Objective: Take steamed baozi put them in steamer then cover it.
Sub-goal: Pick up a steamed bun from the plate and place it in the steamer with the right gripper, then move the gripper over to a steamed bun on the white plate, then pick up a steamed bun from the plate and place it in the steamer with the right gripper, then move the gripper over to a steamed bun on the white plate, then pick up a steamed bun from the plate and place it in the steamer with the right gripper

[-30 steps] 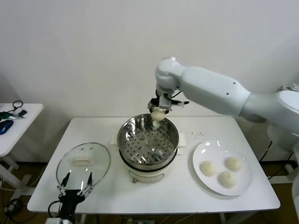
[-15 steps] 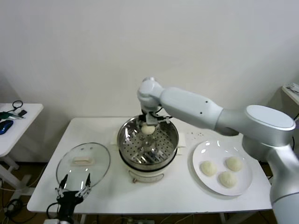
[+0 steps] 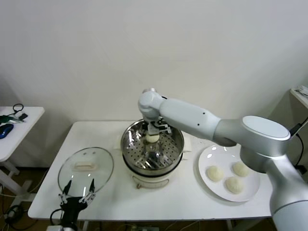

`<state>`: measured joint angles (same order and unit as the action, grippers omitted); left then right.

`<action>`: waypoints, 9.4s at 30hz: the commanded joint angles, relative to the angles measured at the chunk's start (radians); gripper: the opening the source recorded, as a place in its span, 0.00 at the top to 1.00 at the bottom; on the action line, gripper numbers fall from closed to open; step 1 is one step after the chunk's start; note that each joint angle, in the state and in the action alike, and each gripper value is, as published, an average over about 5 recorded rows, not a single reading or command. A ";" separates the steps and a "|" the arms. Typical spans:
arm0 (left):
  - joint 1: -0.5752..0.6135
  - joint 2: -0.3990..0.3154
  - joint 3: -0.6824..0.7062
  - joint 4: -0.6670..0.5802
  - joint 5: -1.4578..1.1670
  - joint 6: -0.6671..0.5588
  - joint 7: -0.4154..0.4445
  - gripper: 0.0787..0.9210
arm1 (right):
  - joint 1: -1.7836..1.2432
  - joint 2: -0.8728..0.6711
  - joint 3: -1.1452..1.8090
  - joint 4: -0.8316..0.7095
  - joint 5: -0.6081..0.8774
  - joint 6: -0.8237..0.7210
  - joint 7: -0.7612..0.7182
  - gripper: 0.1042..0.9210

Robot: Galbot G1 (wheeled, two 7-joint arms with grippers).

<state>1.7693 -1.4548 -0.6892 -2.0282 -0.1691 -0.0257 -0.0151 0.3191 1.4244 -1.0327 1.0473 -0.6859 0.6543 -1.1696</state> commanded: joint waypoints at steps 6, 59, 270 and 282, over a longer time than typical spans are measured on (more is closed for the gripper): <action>0.008 -0.003 0.000 0.007 -0.010 -0.004 -0.007 0.12 | 0.047 -0.034 0.009 0.068 0.067 -0.017 -0.032 0.12; 0.045 0.002 -0.012 -0.025 -0.012 -0.007 -0.009 0.12 | -0.171 -0.829 -0.126 0.268 0.914 -0.952 0.145 0.12; 0.038 0.002 0.000 0.007 0.089 -0.012 -0.033 0.12 | -0.199 -0.874 -0.135 0.293 0.749 -0.897 0.091 0.30; 0.044 0.004 0.008 0.013 0.092 -0.018 -0.032 0.12 | 0.227 -0.762 -0.364 0.306 0.680 -0.599 0.040 0.33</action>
<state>1.8152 -1.4537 -0.6801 -2.0153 -0.0752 -0.0423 -0.0480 0.2506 0.5831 -1.2458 1.3544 0.0466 -0.1593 -1.0996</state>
